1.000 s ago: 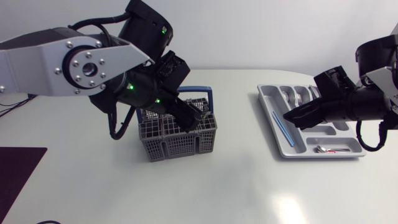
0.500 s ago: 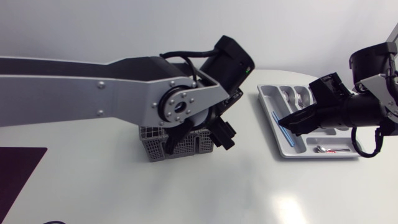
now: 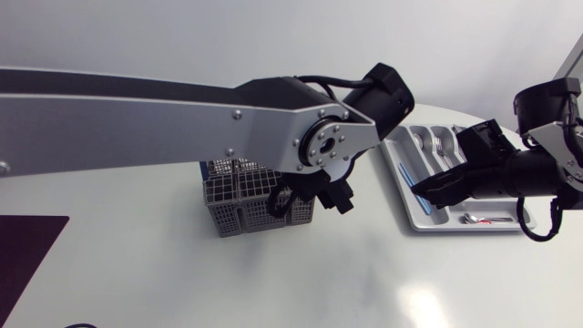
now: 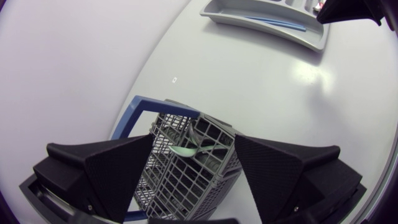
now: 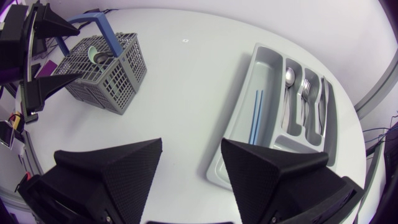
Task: Unload the cutlery basket into the drawer organizer.
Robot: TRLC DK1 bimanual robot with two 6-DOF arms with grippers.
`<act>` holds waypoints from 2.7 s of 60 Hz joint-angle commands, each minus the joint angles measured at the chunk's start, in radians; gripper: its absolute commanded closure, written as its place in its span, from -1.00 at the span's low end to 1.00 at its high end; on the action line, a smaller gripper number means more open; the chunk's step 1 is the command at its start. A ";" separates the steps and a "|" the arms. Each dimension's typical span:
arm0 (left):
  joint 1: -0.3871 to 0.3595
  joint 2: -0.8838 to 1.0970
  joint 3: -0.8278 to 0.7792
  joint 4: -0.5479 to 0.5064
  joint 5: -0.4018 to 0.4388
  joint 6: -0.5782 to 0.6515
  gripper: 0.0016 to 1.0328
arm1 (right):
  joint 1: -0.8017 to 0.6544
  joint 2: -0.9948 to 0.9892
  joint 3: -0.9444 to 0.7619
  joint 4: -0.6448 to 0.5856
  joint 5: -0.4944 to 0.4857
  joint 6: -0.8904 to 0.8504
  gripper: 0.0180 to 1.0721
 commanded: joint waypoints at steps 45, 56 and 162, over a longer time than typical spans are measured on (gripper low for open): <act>0.008 0.108 0.081 -0.053 -0.073 -0.036 0.09 | -0.049 0.000 -0.030 0.008 -0.010 -0.042 -0.33; 0.016 0.119 0.092 -0.060 -0.073 -0.040 0.09 | -0.055 0.000 -0.030 0.007 -0.010 -0.050 -0.33; 0.068 0.234 0.156 -0.064 -0.100 -0.056 0.94 | -0.085 -0.023 -0.050 -0.010 -0.064 -0.078 -0.33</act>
